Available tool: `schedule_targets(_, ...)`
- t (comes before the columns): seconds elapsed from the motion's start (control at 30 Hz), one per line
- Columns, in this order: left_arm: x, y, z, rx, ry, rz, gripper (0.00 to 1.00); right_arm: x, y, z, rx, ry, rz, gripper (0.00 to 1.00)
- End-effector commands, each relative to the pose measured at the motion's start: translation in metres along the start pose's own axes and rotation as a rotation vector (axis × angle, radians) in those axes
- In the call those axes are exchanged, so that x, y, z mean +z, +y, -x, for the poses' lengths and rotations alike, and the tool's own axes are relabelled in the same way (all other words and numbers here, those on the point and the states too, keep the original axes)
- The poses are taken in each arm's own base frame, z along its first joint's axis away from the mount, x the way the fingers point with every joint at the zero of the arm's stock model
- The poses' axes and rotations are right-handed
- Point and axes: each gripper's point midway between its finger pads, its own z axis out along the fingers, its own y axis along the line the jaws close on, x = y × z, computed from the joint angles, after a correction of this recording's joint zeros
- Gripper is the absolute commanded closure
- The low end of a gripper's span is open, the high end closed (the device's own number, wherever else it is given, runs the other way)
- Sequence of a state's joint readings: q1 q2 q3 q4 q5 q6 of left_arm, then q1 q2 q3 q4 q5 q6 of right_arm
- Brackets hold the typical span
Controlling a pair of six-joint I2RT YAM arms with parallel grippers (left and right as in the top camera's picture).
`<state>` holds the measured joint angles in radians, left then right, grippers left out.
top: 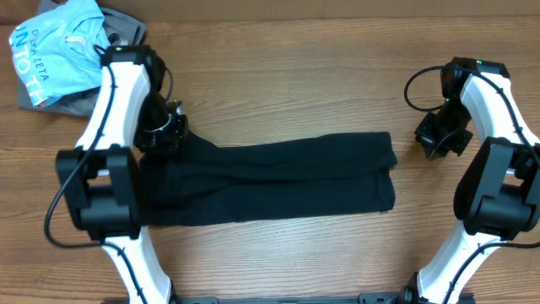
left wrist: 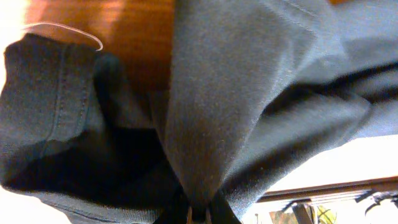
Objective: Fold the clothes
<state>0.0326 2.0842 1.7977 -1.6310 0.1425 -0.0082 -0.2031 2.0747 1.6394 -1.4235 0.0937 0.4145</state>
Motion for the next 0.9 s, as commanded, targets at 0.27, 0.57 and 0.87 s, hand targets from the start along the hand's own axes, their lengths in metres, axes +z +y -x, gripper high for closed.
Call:
schedule_targets(0.27, 0.001, -0.013, -0.028, -0.061, 0.074, -0.029, 0.96, -0.012, 0.024, -0.012, -0.106, 0.031, 0.158, 0.91)
schedule_targets(0.57, 0.052, 0.017, -0.048, -0.232, 0.182, 0.113, 0.96, -0.012, 0.024, -0.012, -0.11, 0.031, 0.161, 0.94)
schedule_targets(0.87, 0.068, 0.056, -0.04, -0.359, 0.131, 0.209, 0.61, -0.014, 0.036, -0.022, -0.176, 0.063, 0.215, 0.95)
